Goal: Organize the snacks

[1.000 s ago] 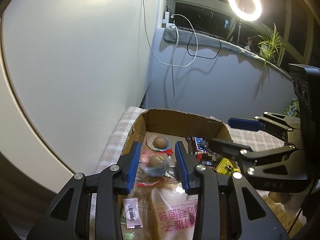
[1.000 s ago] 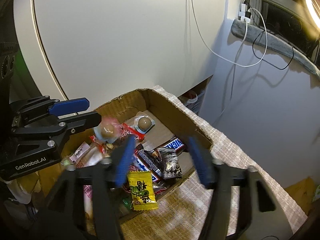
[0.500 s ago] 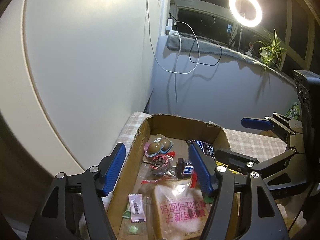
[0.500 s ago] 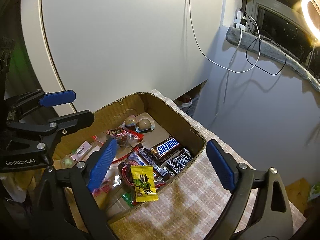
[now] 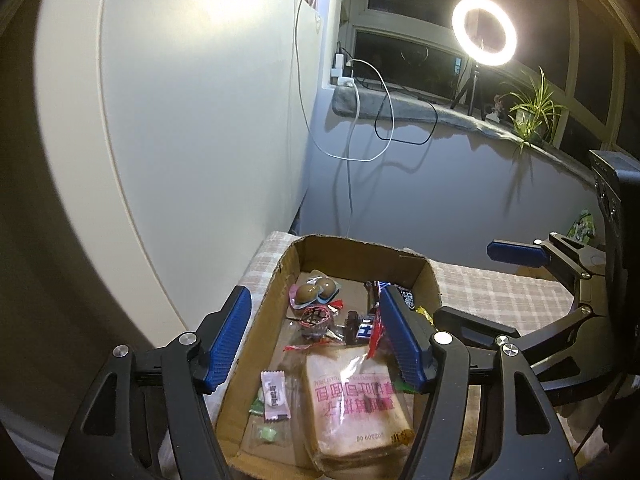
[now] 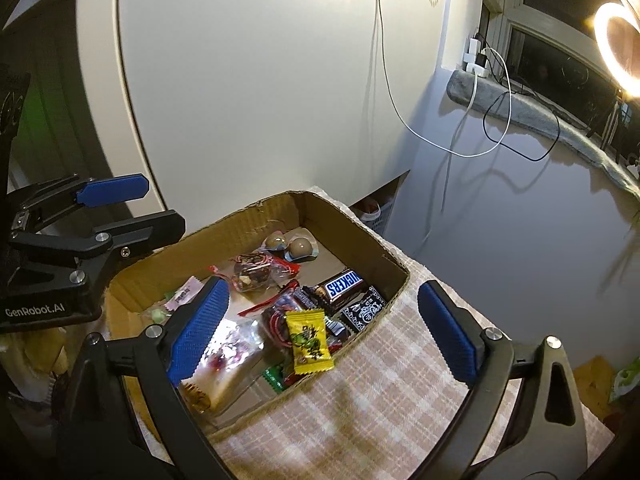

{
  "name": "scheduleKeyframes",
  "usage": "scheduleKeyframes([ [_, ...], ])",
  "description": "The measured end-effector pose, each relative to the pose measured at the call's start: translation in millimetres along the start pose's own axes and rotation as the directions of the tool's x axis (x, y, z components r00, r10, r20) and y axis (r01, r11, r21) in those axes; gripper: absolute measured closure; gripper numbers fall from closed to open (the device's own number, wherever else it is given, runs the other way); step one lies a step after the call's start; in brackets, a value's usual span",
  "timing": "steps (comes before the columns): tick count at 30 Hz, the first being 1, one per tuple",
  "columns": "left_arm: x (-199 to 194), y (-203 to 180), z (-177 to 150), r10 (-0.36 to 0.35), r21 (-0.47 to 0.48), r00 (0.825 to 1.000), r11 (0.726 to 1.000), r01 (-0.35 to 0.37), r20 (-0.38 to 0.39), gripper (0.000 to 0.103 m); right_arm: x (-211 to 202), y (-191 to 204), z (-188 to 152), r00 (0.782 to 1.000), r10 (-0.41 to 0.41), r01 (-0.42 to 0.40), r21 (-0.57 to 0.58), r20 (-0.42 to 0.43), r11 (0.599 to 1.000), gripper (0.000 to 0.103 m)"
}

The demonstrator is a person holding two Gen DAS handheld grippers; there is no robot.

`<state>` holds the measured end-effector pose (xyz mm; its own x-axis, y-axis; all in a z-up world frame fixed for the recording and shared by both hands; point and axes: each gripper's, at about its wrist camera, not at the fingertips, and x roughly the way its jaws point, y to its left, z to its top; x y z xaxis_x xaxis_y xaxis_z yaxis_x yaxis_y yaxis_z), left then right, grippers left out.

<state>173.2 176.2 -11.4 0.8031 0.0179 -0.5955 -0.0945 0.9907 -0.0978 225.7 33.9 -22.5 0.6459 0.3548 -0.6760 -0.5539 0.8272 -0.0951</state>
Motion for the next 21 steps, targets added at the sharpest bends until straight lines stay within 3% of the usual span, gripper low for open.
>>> scheduleKeyframes([
  [4, -9, -2, -2, 0.005, -0.003, 1.0, 1.0, -0.004, 0.01, 0.031, -10, 8, -4, 1.0, -0.002, 0.002, -0.007, 0.011, 1.0, 0.006],
  [18, -50, -12, -16, 0.028, -0.007, 0.998, 1.0, -0.027, 0.063, 0.03, -58, 16, -24, 0.996, -0.034, 0.032, 0.024, 0.077, 0.999, 0.005],
  [21, -59, -15, -22, 0.03, -0.008, 0.997, 1.0, -0.029, 0.075, 0.03, -73, 16, -31, 0.993, -0.054, 0.052, 0.025, 0.104, 0.998, 0.0],
])
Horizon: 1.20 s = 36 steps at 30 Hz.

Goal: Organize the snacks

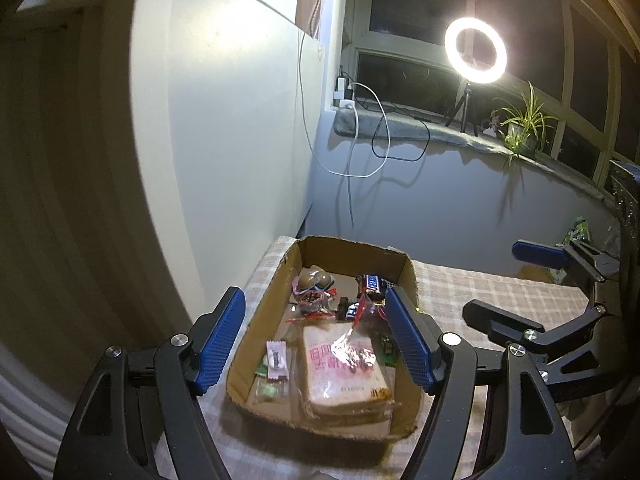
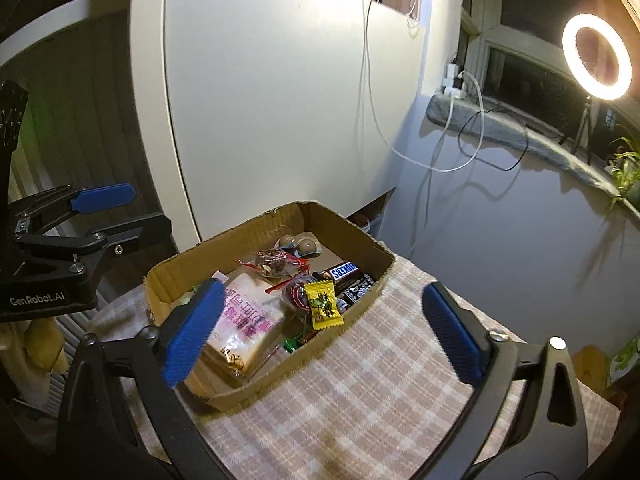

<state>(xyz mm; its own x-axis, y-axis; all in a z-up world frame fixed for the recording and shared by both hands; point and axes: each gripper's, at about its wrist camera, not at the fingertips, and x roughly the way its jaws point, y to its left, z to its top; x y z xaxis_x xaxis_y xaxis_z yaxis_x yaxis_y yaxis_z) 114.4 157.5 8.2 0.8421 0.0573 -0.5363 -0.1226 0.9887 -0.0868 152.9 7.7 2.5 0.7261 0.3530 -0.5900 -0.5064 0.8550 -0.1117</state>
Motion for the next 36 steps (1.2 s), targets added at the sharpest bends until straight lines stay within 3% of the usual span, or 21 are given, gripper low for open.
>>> scheduleKeyframes([
  [7, -21, -4, -13, 0.027, 0.004, 0.999, 1.0, -0.027, 0.023, 0.024, -24, 2, -13, 0.999, -0.029, 0.028, 0.017, 0.028, 0.999, 0.0],
  [36, -44, -23, -30, 0.044, 0.018, 0.999, 0.999, -0.044, 0.028, 0.024, -50, -6, -37, 0.997, -0.059, 0.056, 0.067, 0.041, 0.996, 0.0],
])
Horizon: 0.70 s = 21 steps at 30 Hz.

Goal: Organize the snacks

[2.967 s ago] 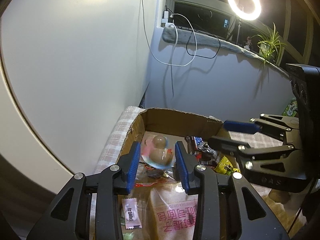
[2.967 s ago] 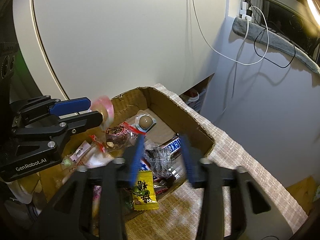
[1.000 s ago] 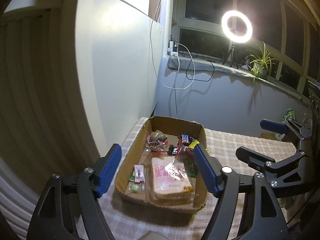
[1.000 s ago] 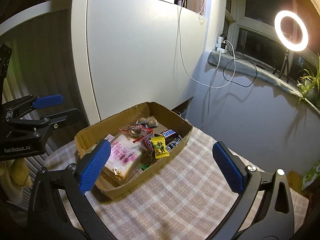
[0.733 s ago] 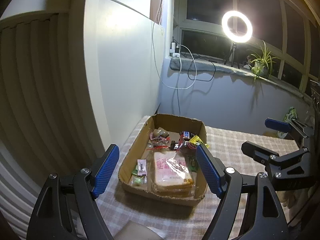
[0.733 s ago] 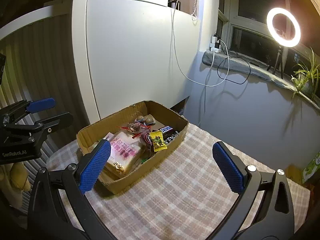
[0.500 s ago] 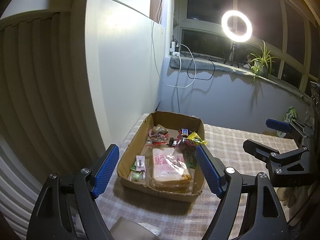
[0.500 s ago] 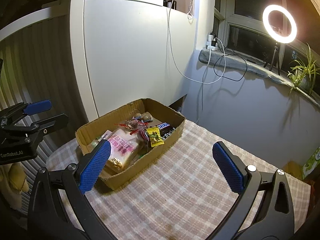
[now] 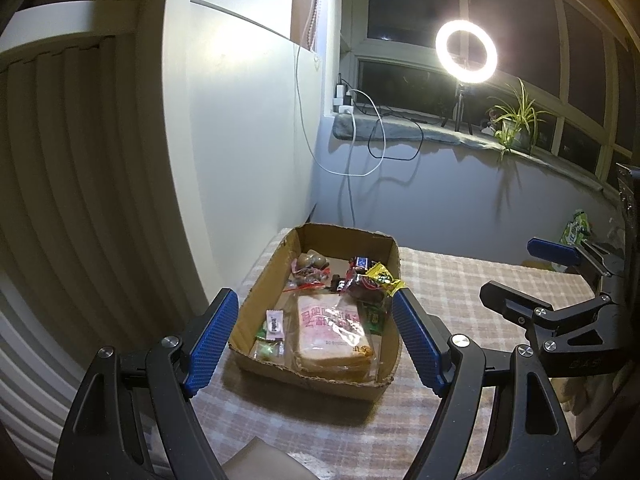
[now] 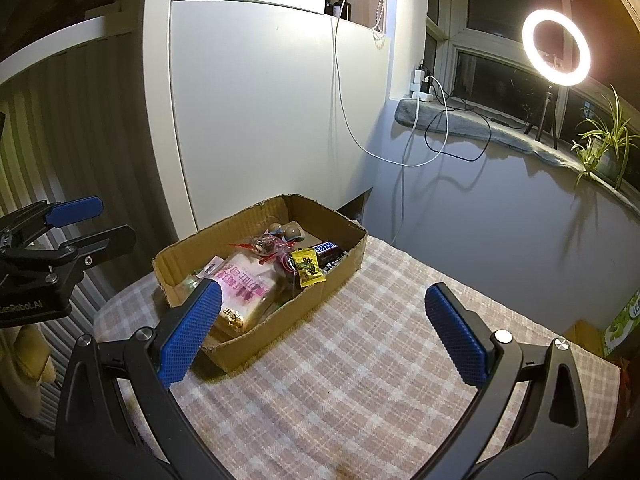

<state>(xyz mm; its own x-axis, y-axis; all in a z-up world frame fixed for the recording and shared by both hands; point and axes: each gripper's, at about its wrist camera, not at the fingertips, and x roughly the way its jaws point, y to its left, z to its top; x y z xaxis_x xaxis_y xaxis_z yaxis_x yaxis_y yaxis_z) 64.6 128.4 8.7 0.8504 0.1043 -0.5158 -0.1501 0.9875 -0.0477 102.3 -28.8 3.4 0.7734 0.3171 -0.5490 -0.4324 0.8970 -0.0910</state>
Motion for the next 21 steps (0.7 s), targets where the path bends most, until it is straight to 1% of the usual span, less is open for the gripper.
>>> scheduleKeyframes([
  [21, -1.8, -6.1, -2.2, -0.005, 0.017, 1.0, 1.0, 0.005, 0.006, 0.024, -3.8, 2.1, -7.1, 1.0, 0.002, -0.002, 0.008, -0.007, 1.0, 0.0],
])
